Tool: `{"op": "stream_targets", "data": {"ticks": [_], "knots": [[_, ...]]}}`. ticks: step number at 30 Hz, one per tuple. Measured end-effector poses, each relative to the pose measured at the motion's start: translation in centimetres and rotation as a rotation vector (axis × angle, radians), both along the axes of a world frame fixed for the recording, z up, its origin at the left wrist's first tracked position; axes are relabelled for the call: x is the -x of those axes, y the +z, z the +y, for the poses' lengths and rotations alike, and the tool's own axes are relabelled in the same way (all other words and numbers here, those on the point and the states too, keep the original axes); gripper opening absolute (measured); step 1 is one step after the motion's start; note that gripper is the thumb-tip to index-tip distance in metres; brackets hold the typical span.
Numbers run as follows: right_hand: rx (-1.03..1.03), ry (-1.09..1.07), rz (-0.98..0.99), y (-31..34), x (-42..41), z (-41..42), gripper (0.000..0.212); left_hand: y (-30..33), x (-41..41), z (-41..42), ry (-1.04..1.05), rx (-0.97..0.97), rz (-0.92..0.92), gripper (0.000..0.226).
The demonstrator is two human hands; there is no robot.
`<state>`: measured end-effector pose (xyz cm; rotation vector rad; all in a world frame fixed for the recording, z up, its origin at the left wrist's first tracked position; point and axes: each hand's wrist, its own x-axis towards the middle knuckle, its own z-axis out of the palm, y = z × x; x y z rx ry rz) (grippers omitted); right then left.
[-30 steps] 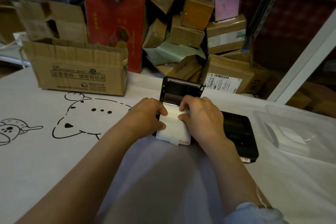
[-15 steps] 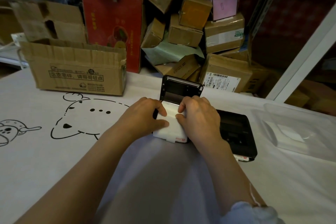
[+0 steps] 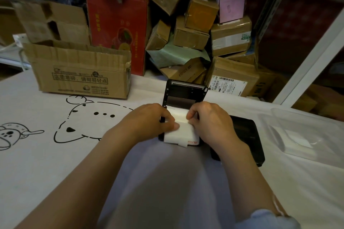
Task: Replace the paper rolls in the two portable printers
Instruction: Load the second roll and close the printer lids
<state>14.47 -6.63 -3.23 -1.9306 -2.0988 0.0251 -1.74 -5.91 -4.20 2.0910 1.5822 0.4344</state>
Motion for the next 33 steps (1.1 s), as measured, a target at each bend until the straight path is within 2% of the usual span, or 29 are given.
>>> {"op": "stream_targets", "data": {"ticks": [3, 6, 12, 15, 24, 33], "knots": [[-0.060, 0.024, 0.013, -0.2, 0.1, -0.2, 0.022, 0.0, -0.2, 0.8, 0.116, -0.242, 0.002, 0.020], [-0.055, 0.030, 0.008, -0.5, -0.1, 0.1, 0.026, -0.6, -0.8, 1.4, 0.117, -0.391, 0.036, 0.027], [-0.019, 0.064, -0.054, -0.8, -0.4, 0.8, 0.035, -1.8, -1.0, 2.1, 0.047, -0.408, 0.112, 0.042], [-0.002, 0.109, -0.154, -0.9, -0.4, 1.1, 0.033, -1.6, -1.0, 2.5, -0.003, -0.397, 0.182, 0.041], [0.051, 0.148, -0.229, -0.1, -0.9, 1.2, 0.035, -0.7, -1.2, 3.0, -0.148, -0.451, 0.446, 0.040], [0.053, 0.133, -0.224, 0.4, -0.9, 0.9, 0.037, -0.8, -1.5, 3.1, -0.140, -0.503, 0.426, 0.039]]}}
